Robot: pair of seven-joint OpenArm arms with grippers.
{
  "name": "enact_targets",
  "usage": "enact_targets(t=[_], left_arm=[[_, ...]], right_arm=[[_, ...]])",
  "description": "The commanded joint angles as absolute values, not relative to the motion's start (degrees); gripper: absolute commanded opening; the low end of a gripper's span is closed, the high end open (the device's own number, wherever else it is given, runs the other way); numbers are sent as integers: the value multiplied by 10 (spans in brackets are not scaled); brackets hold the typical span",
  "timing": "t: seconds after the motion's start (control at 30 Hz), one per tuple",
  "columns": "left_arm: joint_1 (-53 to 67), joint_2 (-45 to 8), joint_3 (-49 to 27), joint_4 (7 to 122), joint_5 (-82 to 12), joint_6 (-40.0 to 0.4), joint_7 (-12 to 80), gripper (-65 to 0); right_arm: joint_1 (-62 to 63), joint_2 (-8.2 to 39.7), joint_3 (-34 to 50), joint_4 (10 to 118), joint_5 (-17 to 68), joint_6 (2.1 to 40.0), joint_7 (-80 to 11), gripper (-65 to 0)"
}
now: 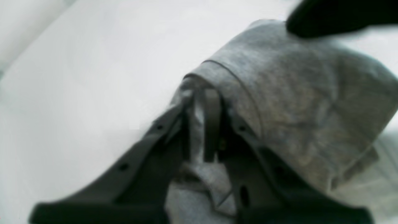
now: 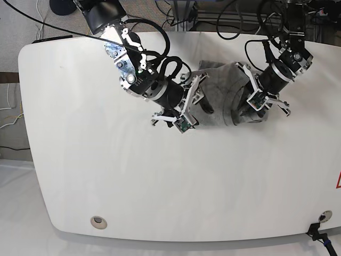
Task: Fold the T-shirt properly
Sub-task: 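Hold the folded bundle with both grippers and square it on the table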
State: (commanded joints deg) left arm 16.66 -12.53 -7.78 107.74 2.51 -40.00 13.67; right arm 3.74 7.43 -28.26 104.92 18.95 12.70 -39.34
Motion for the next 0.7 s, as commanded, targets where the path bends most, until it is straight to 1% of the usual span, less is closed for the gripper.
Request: enact_targets(t=[0.13, 0.2, 0.27, 0.33, 0.4, 0.5, 0.63, 0.7], left_arm=[[166, -125, -78, 1071, 26, -396, 137, -650], [166, -126, -78, 1066, 26, -365, 137, -650], [166, -127, -78, 1058, 26, -350, 137, -650], [166, -128, -79, 1040, 26, -348, 137, -650], [166, -128, -95, 1010, 27, -348, 137, -650], [162, -127, -120, 966, 24, -348, 136, -650], [152, -128, -122, 909, 24, -348, 136, -650], [138, -129, -123, 884, 24, -348, 121, -650]], right_arm=[[42, 74, -283, 1019, 189, 127, -375, -463], [42, 73, -283, 1008, 191, 127, -369, -503], [42, 71, -283, 996, 192, 127, -368, -549], [42, 71, -284, 978, 192, 127, -356, -593], [42, 71, -284, 955, 192, 127, -335, -624], [34, 72, -284, 910, 192, 127, -296, -641], [22, 73, -285, 851, 190, 128, -239, -641], [16, 73, -285, 826, 190, 128, -216, -641]])
